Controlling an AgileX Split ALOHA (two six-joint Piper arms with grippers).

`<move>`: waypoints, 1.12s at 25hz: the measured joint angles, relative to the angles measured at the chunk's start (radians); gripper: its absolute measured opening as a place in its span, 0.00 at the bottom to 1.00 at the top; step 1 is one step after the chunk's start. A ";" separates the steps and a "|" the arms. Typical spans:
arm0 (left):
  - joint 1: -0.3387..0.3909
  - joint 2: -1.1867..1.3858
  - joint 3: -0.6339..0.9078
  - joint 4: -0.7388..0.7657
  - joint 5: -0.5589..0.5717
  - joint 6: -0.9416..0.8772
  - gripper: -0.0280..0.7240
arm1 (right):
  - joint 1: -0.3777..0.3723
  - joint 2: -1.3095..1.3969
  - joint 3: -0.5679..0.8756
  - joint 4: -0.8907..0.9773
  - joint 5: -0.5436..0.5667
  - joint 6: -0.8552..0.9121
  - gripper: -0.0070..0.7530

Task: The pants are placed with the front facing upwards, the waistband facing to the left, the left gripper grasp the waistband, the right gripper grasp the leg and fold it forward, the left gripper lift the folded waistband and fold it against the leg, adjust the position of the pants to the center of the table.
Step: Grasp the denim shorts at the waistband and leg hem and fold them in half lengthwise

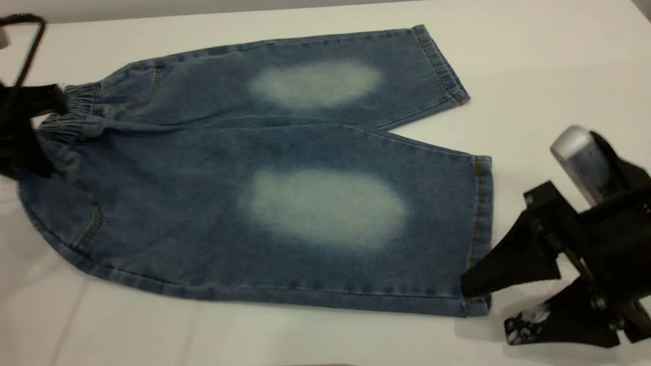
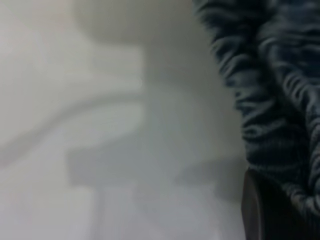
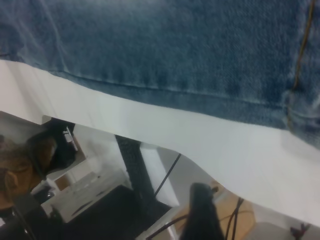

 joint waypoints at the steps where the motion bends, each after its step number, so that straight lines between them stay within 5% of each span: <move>1: -0.018 0.000 0.000 0.000 -0.006 0.000 0.17 | 0.000 0.013 -0.002 0.005 0.002 -0.008 0.61; 28: -0.067 -0.001 0.000 -0.040 0.010 0.000 0.17 | 0.088 0.085 -0.258 -0.011 -0.049 0.001 0.55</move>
